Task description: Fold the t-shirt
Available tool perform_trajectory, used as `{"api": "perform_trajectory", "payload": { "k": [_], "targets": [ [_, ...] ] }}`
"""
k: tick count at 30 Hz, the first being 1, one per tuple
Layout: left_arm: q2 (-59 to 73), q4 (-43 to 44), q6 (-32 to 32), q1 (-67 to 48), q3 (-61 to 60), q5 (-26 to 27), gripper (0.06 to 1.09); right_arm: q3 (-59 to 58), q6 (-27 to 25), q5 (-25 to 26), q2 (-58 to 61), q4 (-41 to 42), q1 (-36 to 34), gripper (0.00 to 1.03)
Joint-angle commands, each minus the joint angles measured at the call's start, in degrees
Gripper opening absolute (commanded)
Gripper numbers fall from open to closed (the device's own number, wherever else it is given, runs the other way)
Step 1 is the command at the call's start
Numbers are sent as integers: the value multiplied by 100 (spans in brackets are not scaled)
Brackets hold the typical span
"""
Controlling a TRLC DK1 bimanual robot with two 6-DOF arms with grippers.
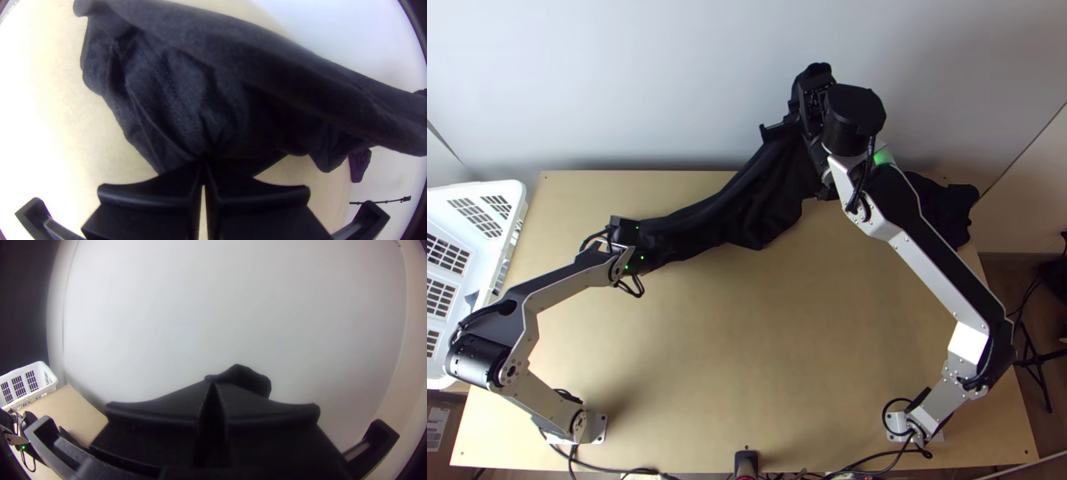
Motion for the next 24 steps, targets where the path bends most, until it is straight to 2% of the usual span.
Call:
{"api": "perform_trajectory", "payload": {
  "k": [1,10,16,20,24],
  "targets": [
    [-163,-67,36,297,12,-65,9,-15,-15,1,-75,1,-7,3],
    [-1463,-1025,177,930,540,-56,9,-279,38,1,-207,-16,-86,3],
    [-2123,-1447,256,1352,1164,23,9,-1105,196,1,-435,-78,-86,3],
    [-2281,-1720,186,1730,1674,76,9,-1729,451,1,-655,-201,-130,3],
    [-2545,-1684,19,2108,1955,305,9,-2151,855,-158,-883,-746,-244,3]
  ]
}}
